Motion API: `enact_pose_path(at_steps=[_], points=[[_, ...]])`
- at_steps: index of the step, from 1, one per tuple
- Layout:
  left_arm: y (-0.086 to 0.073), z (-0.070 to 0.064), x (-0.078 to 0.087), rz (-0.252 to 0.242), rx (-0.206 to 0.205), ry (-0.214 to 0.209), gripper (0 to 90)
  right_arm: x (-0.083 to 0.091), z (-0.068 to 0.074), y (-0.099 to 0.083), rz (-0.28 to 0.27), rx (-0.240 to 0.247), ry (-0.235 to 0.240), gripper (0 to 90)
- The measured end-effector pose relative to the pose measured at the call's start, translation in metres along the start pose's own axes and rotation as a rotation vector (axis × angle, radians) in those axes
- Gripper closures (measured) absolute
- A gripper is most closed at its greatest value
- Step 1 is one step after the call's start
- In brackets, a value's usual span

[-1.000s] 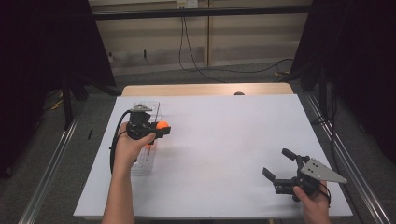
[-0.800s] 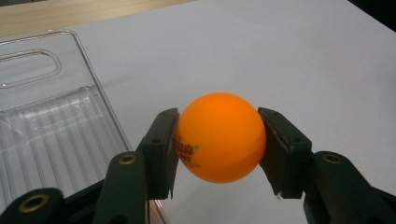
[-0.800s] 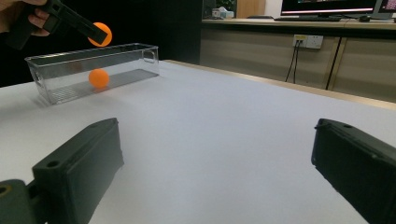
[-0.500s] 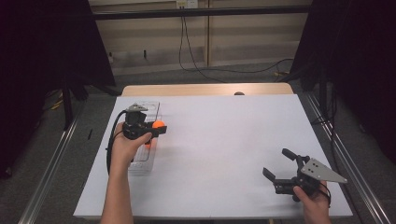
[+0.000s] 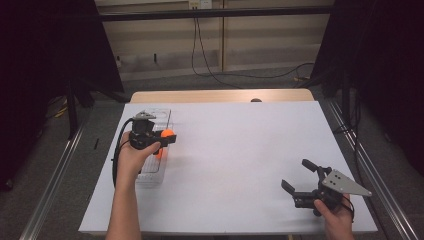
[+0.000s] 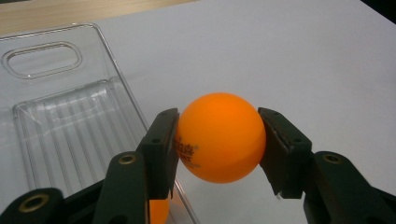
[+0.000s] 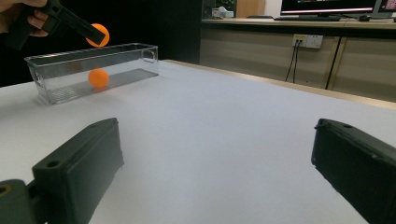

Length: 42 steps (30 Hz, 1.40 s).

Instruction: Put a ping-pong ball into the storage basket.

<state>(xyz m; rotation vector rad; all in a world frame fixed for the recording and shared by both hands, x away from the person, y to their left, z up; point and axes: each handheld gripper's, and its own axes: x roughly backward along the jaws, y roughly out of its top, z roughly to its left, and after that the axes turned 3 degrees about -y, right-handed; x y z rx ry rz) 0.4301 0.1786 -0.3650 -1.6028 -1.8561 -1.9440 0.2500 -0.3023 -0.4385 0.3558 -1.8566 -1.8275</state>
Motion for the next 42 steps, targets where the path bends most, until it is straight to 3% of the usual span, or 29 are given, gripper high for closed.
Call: enact_pose_path(at_steps=[31,42], points=[[-0.007,0.017,0.000,0.004,0.029,0.067,50.5,-0.001,0.000,0.000,0.003,-0.001,0.000,1.6],[-0.010,0.023,0.003,-0.007,0.056,0.087,50.5,-0.001,0.000,-0.001,0.005,0.000,-0.002,1.6]])
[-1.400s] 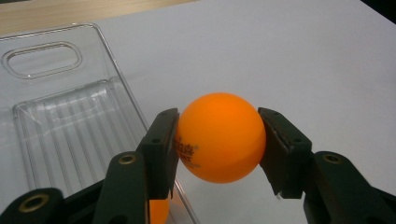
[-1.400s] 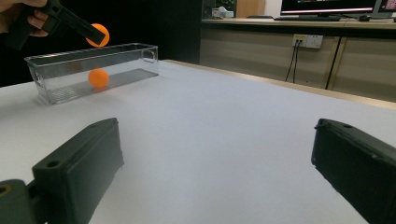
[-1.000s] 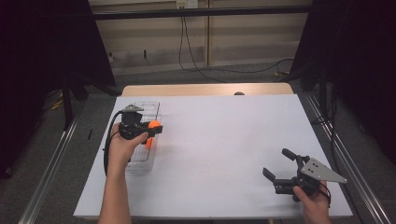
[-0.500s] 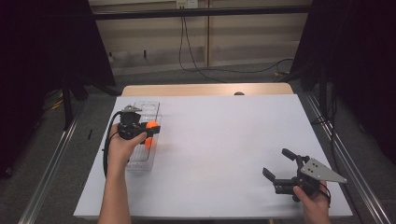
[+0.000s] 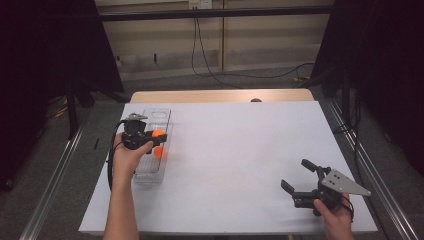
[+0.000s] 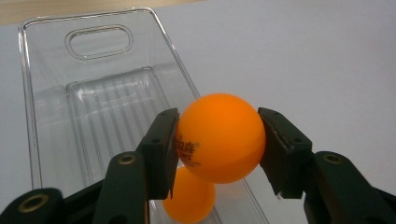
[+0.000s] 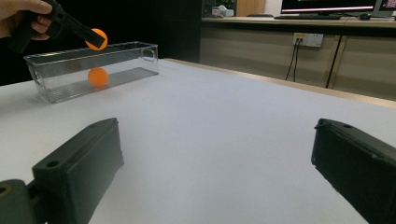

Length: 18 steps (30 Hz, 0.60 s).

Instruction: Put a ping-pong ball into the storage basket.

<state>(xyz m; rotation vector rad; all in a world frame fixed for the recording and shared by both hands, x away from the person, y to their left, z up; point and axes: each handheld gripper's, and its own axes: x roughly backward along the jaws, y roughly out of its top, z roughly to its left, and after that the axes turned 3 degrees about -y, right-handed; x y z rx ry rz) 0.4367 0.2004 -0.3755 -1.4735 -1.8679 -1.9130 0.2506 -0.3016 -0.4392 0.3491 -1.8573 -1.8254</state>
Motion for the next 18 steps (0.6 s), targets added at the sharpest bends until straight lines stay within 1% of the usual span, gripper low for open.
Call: enact_pose_path(at_steps=[7,9,13,18], points=[[-0.0005,0.0017,0.0021,0.003,-0.004,0.014,50.5,0.0000,0.0000,-0.0001,0.001,-0.001,0.000,1.6],[-0.0008,0.0023,0.0024,-0.001,0.002,0.013,50.6,0.0001,0.0001,0.0000,0.000,-0.001,0.000,1.6],[-0.0014,0.0046,0.0039,-0.001,0.002,0.025,50.5,0.0002,-0.0003,0.0000,0.000,0.000,0.001,1.6],[-0.0024,0.0068,0.0053,-0.006,0.013,0.035,50.5,0.0002,0.0000,0.0000,-0.001,-0.001,0.001,1.6]])
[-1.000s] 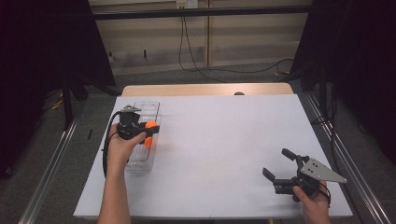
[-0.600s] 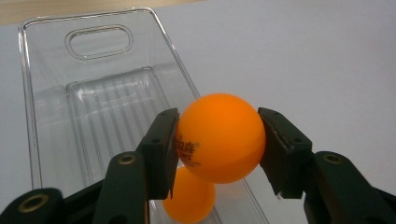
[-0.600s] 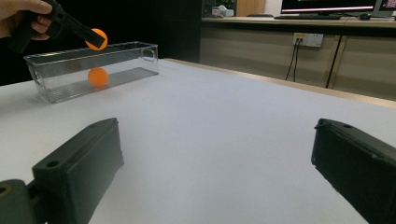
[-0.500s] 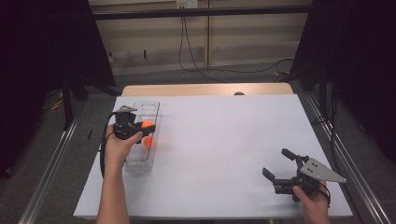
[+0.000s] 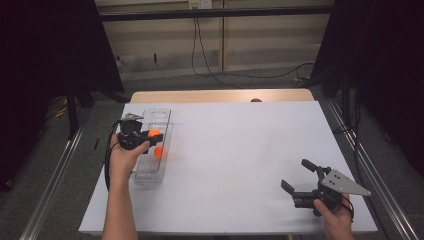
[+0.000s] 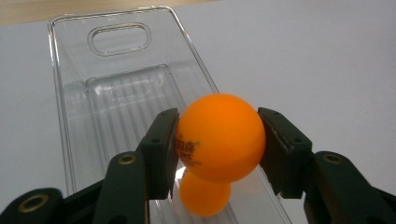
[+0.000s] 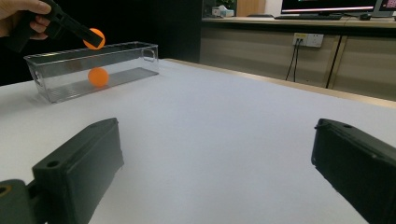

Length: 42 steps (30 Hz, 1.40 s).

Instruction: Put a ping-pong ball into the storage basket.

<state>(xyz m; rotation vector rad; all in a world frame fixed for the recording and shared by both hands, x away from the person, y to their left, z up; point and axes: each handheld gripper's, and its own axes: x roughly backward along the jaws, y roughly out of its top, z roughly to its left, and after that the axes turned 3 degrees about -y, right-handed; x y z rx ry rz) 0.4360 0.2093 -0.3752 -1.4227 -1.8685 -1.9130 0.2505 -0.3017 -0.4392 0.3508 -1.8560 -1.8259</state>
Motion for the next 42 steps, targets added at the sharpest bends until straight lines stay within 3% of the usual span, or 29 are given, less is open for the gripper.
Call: enact_pose_path(at_steps=[16,42], points=[[-0.002,0.004,-0.001,0.000,-0.001,0.034,49.6,0.000,0.000,0.000,0.000,0.000,0.000,1.6],[-0.002,-0.012,0.010,-0.058,-0.014,0.001,25.2,0.000,0.000,0.000,0.002,0.001,-0.005,1.6]])
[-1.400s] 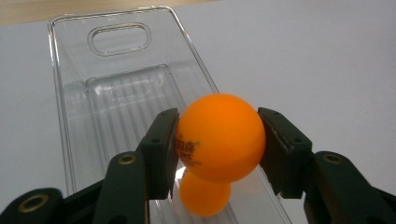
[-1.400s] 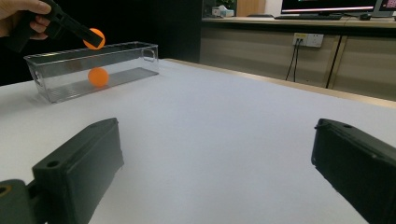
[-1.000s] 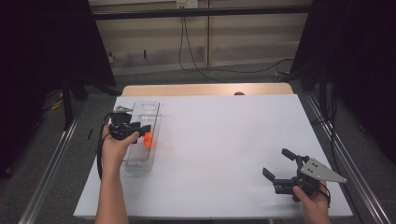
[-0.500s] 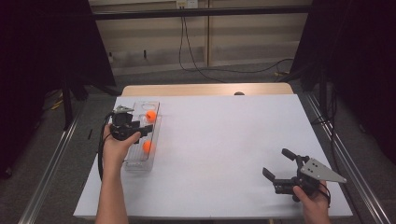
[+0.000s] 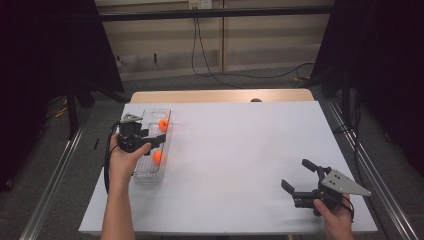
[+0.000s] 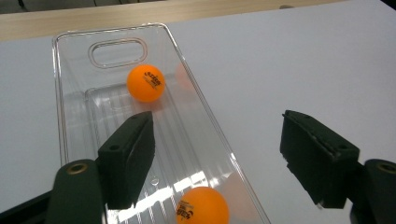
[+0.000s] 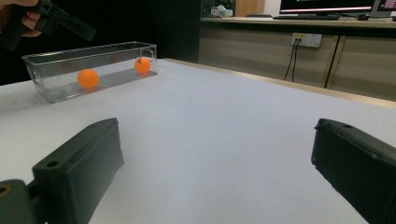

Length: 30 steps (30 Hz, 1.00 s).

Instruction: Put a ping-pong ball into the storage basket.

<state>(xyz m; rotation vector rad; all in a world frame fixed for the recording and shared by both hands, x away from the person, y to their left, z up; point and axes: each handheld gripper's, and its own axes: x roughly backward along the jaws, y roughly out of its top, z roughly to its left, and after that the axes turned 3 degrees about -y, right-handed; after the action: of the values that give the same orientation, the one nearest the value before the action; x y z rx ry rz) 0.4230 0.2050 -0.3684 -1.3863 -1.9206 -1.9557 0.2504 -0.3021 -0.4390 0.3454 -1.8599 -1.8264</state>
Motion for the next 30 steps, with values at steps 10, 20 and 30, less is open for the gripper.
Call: enact_pose_path(at_steps=[10,20,30], points=[[-0.011,-0.009,0.010,-0.045,-0.019,-0.025,18.1,0.000,-0.001,0.000,-0.003,-0.001,-0.002,1.6],[-0.025,-0.021,0.016,-0.111,-0.053,-0.051,12.2,0.004,-0.002,0.000,-0.005,-0.002,-0.014,1.6],[-0.041,-0.029,0.017,-0.140,-0.092,-0.089,4.4,0.004,-0.003,-0.001,-0.003,-0.008,-0.021,1.6]])
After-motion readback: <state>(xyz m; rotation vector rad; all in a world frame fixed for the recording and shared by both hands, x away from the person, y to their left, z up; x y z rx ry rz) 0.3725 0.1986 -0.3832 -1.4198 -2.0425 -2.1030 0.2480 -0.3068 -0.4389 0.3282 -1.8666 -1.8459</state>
